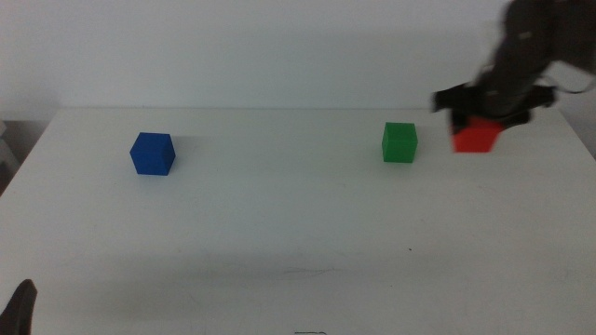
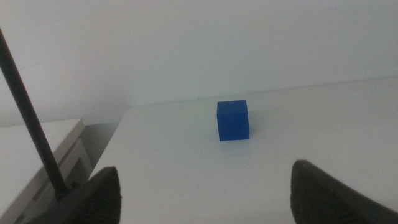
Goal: Stack red cubes first, then green, then blue cubes in a specific spot.
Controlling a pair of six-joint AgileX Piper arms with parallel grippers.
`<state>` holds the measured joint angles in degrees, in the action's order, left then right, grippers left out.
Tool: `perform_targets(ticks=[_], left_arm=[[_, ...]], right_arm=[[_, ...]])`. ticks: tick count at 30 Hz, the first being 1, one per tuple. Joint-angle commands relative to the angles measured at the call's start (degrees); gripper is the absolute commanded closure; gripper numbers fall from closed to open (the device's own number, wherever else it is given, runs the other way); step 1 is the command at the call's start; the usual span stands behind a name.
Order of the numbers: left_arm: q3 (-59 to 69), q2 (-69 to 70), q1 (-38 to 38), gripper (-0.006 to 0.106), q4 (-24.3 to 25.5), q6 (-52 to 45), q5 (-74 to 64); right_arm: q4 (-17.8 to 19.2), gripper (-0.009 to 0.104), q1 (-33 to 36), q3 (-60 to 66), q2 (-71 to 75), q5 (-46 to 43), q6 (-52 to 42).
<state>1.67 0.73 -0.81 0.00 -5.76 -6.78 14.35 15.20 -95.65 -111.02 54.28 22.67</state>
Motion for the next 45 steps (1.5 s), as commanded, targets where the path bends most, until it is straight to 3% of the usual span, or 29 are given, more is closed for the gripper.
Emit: perform_targets(ticks=[1,8,14,20,38,45], left_arm=[[-0.1,1.2,0.0,0.007,0.0,0.5,4.2],[-0.1,1.2,0.0,0.007,0.0,0.5,4.2],[-0.1,1.2,0.0,0.007,0.0,0.5,4.2],[-0.1,1.2,0.0,0.007,0.0,0.5,4.2],[-0.1,1.2,0.0,0.007,0.0,0.5,4.2],[-0.1,1.2,0.0,0.007,0.0,0.5,4.2]], right_arm=[[5.2,0.096,5.5,-1.7,3.3,2.2,7.6],[5.7,0.096,20.4,-1.7,1.2,0.4,20.5],[4.6,0.096,25.8,-1.7,-2.4,0.1,28.7],[3.1,0.096,28.0,-1.7,-4.9,-2.1,33.2],[1.4,0.096,29.6,-1.6,-8.5,-0.9,32.4],[-1.0,0.096,29.6,-1.6,-8.9,-0.9,30.0]])
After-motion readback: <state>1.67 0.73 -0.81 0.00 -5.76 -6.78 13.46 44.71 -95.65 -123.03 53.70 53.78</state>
